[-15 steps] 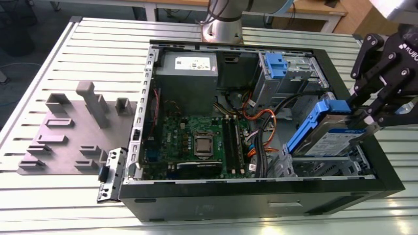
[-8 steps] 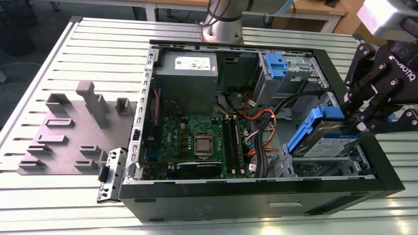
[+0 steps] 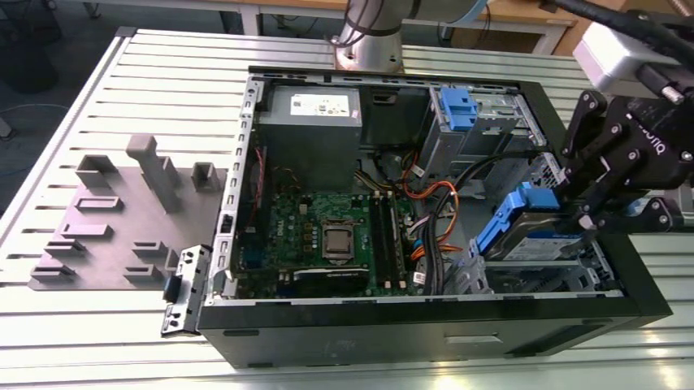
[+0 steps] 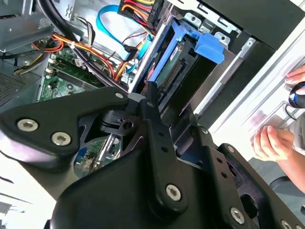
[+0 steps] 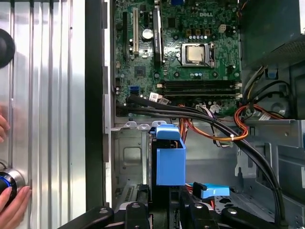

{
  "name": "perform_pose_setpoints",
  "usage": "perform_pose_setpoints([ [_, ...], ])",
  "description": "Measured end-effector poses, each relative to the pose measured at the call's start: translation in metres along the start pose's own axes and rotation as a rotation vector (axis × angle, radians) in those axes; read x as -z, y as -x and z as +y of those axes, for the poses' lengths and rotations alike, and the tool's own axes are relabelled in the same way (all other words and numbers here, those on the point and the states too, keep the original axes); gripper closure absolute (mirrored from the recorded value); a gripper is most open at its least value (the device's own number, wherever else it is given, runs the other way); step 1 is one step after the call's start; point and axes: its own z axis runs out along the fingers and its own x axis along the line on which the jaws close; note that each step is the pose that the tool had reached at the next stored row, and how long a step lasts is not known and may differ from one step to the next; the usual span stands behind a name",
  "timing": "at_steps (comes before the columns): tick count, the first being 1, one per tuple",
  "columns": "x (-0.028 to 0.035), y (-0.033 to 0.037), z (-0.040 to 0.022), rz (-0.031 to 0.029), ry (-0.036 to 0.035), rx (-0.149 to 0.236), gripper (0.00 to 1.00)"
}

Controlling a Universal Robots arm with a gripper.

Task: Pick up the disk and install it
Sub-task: 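Insert the disk into the insertion slot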

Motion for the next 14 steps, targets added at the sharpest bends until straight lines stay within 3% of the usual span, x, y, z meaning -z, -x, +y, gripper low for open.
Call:
perform_pose_setpoints([
  [14, -0.0257, -0.0004, -0.0012, 0.0002, 0.0015, 0.000, 0.65],
])
